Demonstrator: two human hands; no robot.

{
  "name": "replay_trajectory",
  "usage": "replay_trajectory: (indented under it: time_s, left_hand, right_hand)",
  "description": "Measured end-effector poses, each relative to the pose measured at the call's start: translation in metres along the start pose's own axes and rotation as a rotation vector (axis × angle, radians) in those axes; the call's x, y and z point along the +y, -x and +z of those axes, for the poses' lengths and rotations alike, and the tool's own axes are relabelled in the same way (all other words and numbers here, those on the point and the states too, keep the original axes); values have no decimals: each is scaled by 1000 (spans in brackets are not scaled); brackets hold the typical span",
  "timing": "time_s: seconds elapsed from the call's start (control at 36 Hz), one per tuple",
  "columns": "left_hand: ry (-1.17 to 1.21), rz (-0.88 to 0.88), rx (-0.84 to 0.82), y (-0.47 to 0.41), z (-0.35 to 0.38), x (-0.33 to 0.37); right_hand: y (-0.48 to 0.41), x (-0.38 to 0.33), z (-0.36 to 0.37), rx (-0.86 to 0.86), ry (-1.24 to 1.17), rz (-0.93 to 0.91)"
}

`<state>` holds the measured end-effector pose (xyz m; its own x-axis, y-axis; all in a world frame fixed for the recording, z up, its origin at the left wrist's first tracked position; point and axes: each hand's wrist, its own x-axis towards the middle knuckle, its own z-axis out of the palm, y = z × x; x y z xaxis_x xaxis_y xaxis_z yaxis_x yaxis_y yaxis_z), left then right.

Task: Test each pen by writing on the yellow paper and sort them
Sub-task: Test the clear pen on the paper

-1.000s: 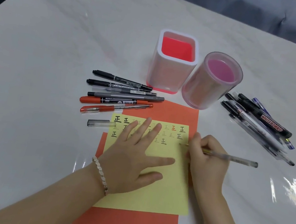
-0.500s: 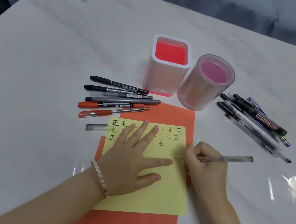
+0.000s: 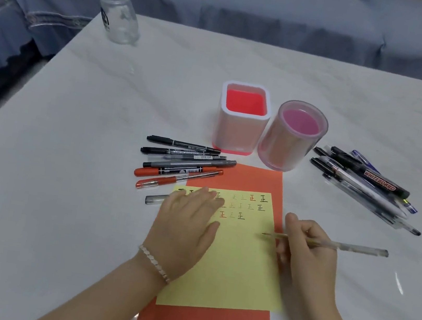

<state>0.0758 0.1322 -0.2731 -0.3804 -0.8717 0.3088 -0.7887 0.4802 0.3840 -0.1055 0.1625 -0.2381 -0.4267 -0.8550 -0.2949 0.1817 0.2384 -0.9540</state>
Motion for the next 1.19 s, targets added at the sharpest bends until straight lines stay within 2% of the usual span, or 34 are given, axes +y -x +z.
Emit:
replay_trajectory:
  time_s: [0.06, 0.11, 0.25, 0.42, 0.47, 0.58, 0.75, 0.86, 1.19]
  left_hand:
    - [-77, -68, 101, 1, -13, -10]
    - [-163, -159, 130, 2, -25, -22]
    - [-283, -240, 91, 8, -36, -48]
    - [-237, -260, 45, 15, -36, -48]
    - [-167, -289, 42, 15, -40, -42]
    - [255, -435, -2, 10, -51, -13]
    - [501, -292, 124, 7, -62, 15]
    - [488, -215, 147, 6, -64, 21]
    - [472, -171, 116, 7, -65, 32]
  right_hand:
    - [3, -4, 2, -66, 7, 19]
    - [5, -8, 3, -113, 46, 1]
    - [11, -23, 11, -192, 157, -100]
    - [19, -31, 17, -255, 71, -38]
    - [22, -33, 17, -283, 53, -38]
    - [27, -42, 18, -269, 22, -97]
    - [30, -59, 19, -236, -55, -112]
    - [30, -63, 18, -225, -48, -126]
    - [34, -63, 12, -234, 4, -118]
